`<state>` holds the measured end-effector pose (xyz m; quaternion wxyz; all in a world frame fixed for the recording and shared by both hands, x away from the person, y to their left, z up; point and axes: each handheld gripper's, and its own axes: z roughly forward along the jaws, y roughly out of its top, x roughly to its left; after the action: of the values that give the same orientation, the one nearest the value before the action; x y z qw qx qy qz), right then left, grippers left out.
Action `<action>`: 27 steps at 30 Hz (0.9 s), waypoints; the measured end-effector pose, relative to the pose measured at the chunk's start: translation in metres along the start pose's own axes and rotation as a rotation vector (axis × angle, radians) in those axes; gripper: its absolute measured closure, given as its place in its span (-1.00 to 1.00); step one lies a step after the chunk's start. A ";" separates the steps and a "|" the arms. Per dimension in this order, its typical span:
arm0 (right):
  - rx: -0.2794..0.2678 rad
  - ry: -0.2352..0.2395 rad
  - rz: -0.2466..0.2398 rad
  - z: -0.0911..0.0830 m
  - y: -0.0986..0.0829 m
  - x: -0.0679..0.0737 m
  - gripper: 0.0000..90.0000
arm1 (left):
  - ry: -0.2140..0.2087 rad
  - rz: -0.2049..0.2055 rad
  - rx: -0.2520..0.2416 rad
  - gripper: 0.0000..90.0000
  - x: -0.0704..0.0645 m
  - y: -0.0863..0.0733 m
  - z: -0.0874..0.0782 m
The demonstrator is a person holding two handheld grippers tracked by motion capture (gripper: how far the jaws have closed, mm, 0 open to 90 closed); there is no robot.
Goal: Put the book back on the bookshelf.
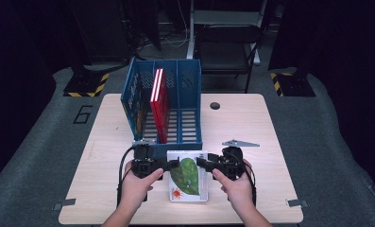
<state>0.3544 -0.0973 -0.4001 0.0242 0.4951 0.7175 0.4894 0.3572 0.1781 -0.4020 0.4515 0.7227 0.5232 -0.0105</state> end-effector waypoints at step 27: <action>-0.022 0.035 -0.070 -0.031 -0.011 0.015 -0.04 | -0.047 0.084 -0.045 -0.08 -0.022 -0.015 -0.026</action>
<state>0.3227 -0.1076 -0.3850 0.0341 0.4607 0.7291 0.5050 0.3236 0.1795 -0.3856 0.4798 0.7333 0.4817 0.0033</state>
